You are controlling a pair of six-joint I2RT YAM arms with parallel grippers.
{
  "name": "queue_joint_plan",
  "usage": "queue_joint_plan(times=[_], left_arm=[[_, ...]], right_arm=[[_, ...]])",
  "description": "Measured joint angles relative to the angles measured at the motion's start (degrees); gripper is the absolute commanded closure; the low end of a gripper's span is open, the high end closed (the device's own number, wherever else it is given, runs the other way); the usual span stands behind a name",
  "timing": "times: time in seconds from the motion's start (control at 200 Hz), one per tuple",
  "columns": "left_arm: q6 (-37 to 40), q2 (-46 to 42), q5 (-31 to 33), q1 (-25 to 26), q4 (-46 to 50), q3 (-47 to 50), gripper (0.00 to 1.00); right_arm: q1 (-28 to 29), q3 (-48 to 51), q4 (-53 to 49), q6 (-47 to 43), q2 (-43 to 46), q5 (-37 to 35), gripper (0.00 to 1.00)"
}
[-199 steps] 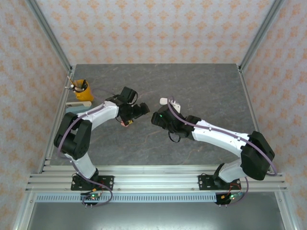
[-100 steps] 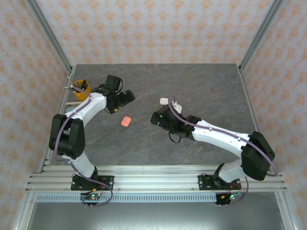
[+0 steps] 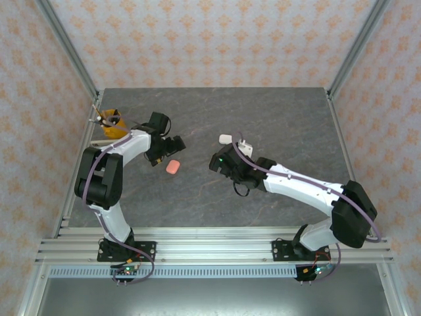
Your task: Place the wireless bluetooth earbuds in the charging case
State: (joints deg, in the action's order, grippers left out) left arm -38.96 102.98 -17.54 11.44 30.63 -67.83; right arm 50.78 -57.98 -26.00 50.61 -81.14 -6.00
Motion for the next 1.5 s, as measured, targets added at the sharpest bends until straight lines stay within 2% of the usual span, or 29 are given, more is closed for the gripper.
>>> queue_joint_plan(times=[0.275,0.53,0.726,0.791,1.031,1.261,1.391,1.501], left_arm=[[-0.7,0.5,-0.5,4.0,-2.3,1.4,0.00],[-6.1,-0.9,-1.6,9.1,-7.3,5.5,0.00],[-11.8,-4.3,-2.6,18.3,-9.1,6.9,0.00],[-12.0,-5.8,-2.5,19.7,-8.3,5.9,0.00],[-8.0,-6.4,2.0,17.8,-2.8,-5.3,0.00],[-6.0,-1.5,3.1,16.6,-1.6,-7.5,0.00],[-5.9,0.3,3.2,15.7,-0.8,-7.5,0.00],[-5.6,0.0,3.2,12.7,-0.5,-7.5,0.00]], right_arm=[[0.0,-1.6,-1.6,0.5,0.0,-0.8,0.00],[-0.1,-2.8,-3.3,1.1,0.0,-1.7,0.00],[-0.4,-3.1,-3.9,1.3,0.9,-2.2,0.00],[-0.5,-3.1,-4.2,1.3,1.7,-2.3,0.00],[-0.6,-3.1,-4.8,1.4,3.5,-3.0,0.00],[-0.7,-3.3,-7.8,2.1,2.8,-3.1,0.02],[-1.0,-6.4,-11.4,1.6,-2.2,-1.6,0.04],[-1.1,-11.4,-14.0,0.8,-8.7,0.8,0.07]])
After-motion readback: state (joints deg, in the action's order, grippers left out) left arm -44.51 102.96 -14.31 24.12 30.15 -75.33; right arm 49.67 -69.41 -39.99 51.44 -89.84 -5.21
